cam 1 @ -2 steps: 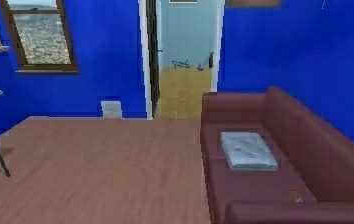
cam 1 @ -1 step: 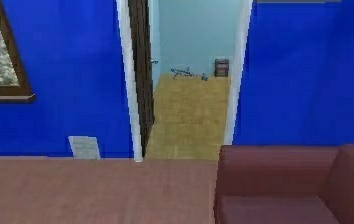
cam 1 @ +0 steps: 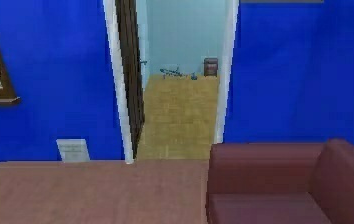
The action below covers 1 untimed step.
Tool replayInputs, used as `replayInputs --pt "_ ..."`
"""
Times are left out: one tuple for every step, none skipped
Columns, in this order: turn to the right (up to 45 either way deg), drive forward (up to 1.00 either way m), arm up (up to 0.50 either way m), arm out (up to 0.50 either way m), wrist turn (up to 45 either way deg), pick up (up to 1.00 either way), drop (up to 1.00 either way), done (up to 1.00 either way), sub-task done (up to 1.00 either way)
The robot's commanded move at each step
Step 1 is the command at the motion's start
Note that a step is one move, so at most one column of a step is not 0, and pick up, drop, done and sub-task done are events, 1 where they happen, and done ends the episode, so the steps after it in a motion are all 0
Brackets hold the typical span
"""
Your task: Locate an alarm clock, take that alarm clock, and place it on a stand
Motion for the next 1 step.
replayInputs --pt "0.0 1.00 0.00 0.00 0.0 0.00 0.00 0.00 0.00"
